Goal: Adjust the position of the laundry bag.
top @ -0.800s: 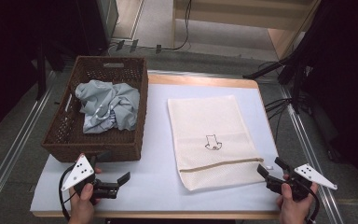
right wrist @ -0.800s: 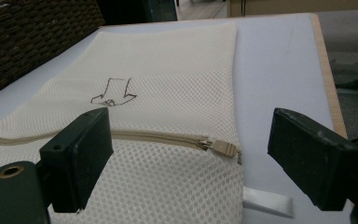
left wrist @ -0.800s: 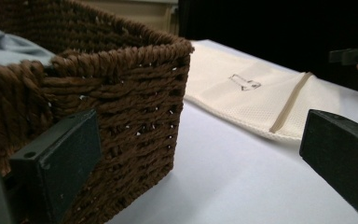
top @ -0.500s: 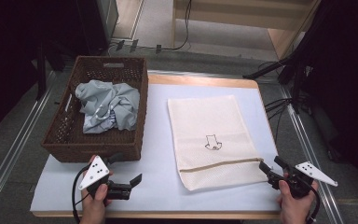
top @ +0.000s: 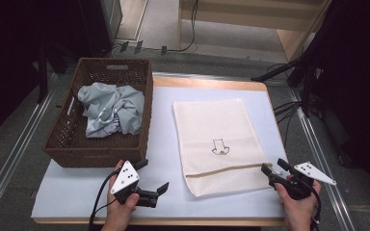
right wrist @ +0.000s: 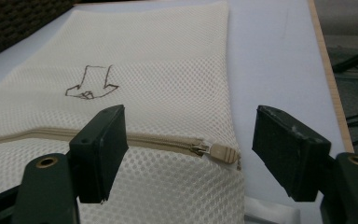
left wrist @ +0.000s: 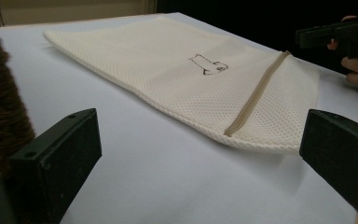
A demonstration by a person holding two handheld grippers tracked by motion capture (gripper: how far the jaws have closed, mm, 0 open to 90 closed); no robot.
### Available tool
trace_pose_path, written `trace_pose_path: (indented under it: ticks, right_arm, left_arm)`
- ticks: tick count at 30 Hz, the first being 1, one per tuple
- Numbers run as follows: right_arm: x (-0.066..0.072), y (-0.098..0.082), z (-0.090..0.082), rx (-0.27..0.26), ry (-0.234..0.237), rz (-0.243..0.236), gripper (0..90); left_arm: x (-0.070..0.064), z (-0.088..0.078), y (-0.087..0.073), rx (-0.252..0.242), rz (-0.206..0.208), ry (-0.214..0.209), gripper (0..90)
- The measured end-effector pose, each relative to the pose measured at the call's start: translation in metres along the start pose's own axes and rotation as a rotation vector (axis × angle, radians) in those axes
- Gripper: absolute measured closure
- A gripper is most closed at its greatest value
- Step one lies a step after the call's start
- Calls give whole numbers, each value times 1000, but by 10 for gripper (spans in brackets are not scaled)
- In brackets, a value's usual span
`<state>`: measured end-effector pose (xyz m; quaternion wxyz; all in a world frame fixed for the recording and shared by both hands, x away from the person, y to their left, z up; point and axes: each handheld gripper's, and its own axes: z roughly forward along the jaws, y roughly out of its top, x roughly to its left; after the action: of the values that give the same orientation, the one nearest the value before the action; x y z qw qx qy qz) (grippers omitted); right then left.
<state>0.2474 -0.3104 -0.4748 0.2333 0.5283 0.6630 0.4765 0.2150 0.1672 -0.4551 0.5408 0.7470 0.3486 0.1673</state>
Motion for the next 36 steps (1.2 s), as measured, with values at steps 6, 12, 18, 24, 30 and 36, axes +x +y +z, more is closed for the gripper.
trace_pose_path:
  ticks: [6, 12, 18, 24, 30, 36]
  right_arm:
    - [6, 2, 11, 30, -53, -12, 286]
    - [4, 2, 15, 35, -83, -17, 363]
    - [-6, 1, 16, 51, -46, 38, 478]
    - [-12, -1, 20, 74, -92, 76, 508]
    - [-15, -1, 26, 131, -55, 98, 540]
    - [-20, 0, 31, 195, -8, 143, 569]
  left_arm:
    - [-12, 20, 0, 57, 10, 27, 57]
    - [-24, 44, 2, 132, 22, 24, 161]
    - [-28, 65, 7, 202, -8, 27, 269]
    - [-32, 79, 8, 267, -2, 59, 375]
    - [-34, 89, 7, 344, -17, 81, 370]
    - [-38, 92, 8, 375, 6, 130, 419]
